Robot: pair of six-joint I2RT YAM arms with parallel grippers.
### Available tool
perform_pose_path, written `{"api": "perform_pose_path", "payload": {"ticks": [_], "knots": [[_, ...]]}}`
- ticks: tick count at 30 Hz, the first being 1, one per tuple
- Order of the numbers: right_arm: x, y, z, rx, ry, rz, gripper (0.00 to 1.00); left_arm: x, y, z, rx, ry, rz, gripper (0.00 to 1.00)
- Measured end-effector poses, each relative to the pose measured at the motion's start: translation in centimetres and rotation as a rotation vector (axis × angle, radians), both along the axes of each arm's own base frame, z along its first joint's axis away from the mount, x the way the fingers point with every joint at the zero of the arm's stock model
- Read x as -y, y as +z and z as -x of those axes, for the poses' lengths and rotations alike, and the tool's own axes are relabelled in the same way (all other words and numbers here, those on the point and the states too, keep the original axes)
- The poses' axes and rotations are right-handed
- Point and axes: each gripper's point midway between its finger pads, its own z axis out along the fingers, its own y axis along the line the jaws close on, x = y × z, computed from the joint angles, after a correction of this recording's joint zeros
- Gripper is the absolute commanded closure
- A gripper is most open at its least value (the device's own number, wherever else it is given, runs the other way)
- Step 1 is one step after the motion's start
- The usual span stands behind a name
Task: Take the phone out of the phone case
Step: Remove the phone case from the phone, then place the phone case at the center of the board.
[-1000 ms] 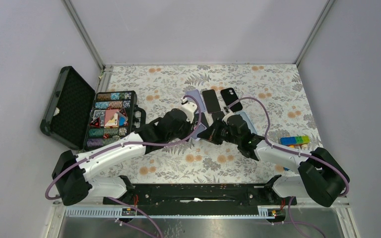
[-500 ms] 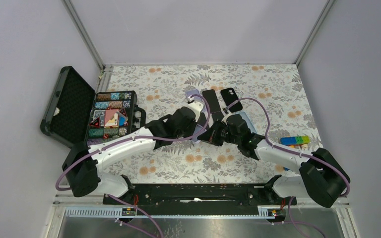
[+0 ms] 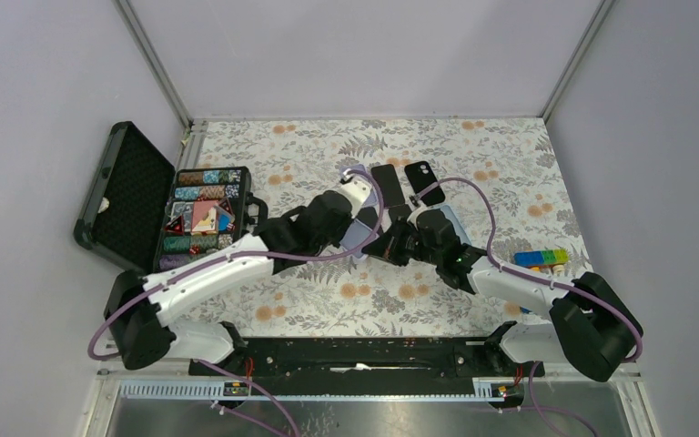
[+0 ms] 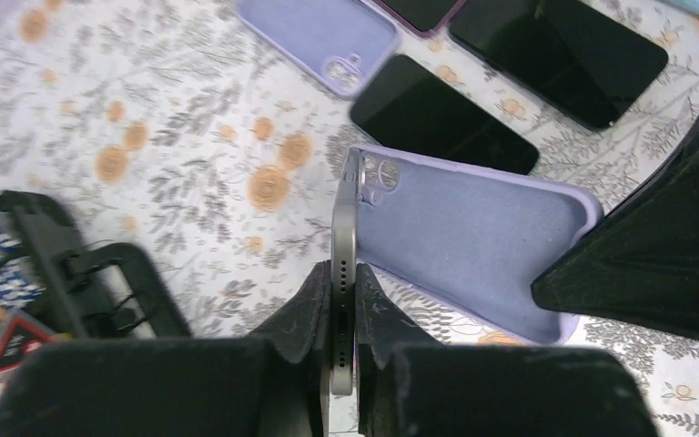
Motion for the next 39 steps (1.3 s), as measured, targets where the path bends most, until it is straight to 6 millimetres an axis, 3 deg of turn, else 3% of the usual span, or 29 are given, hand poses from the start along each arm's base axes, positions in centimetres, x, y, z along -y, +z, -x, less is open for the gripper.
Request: {"api": "perform_pose_path", "payload": {"ticks": [8,12,19,22,27,33,39], "knots": [[-0.8,2.1,-1.3,0.089,-0.012,-0.068,1.00,-4.0,8.3,1.2,0.225,0.006,0.099,1.00],[-1.0,0.4,-1.5,0.052,-0.011,-0.030,1.00,-6.4,12.7,3.0,0.393,0.003,0.298,1.00],[-2.6,-1.2,-3.6,0.014,-0.046,-0.028,1.00,-9.0,16.7,5.2,0.558,0.009,0.514,1.00],[-3.5,-2.1,-5.0,-0.006,-0.099,-0.041,1.00,-9.0,17.3,5.0,0.573,0.022,0.540,1.00],[-4.4,-3.1,-5.8,-0.032,-0.219,-0.032,1.00,-8.7,16.3,4.1,0.551,0.058,0.510,1.00],[-4.7,-3.2,-6.5,-0.057,-0.355,-0.054,0.90,-8.5,15.3,3.7,0.522,0.076,0.488,1.00],[-5.2,-6.1,-6.8,-0.168,-0.440,-0.058,0.88,-8.5,15.1,3.6,0.515,0.088,0.492,1.00]]}}
